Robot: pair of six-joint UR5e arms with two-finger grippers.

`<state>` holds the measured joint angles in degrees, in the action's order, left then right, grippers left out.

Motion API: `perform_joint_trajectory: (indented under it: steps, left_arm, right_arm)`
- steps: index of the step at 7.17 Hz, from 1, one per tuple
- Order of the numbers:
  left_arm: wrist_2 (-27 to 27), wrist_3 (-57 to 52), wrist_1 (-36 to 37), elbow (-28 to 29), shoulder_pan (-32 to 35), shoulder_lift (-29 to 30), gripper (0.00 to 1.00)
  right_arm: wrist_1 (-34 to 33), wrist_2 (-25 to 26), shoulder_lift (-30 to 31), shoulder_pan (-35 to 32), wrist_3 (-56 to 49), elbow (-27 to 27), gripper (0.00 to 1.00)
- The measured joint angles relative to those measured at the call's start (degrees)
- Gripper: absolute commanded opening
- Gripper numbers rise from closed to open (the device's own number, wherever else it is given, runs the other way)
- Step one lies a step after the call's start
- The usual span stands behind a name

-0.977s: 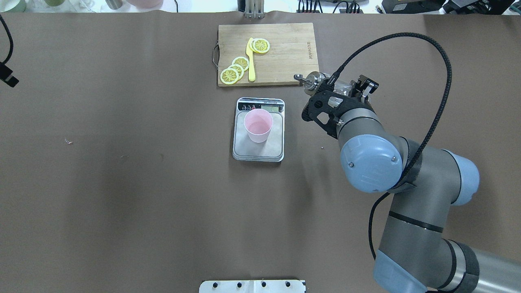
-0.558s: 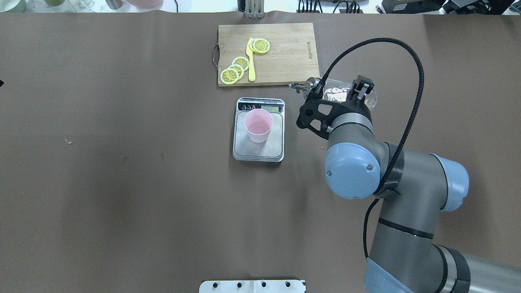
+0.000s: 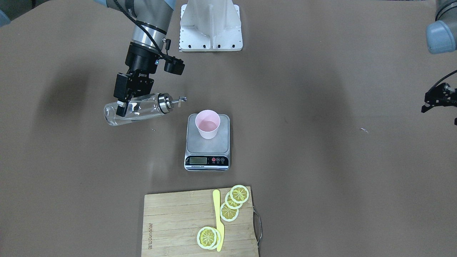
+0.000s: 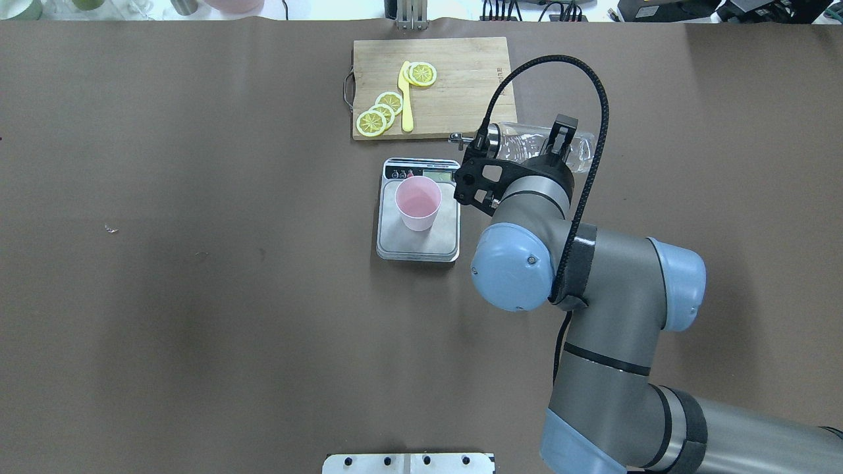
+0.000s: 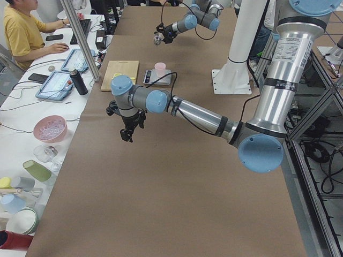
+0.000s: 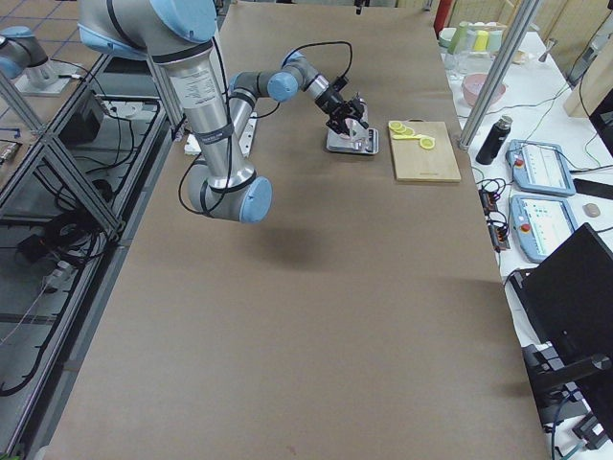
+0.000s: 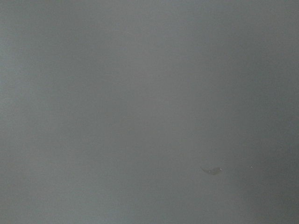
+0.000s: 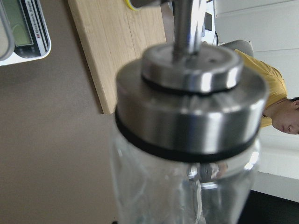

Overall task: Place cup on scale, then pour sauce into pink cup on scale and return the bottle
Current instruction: 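Tilt the bottle spout over the pink cup with the right gripper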

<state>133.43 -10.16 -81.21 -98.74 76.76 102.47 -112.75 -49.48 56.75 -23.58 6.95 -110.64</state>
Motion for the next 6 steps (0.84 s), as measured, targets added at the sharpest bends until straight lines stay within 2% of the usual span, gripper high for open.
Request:
perform_joint_trajectory:
  steps: [4, 6]
  left_arm:
    - [-0.01, -7.79, -1.39, 1.67, 2.42, -2.27, 0.96]
    - [0.05, -9.85, -9.01, 5.66, 3.74, -4.16, 0.96]
  right_arm:
    - [-0.53, 3.42, -1.43, 0.98, -2.23, 5.26, 0.16]
    - [-1.42, 4.88, -2.93, 1.6, -2.71, 8.13, 0.16]
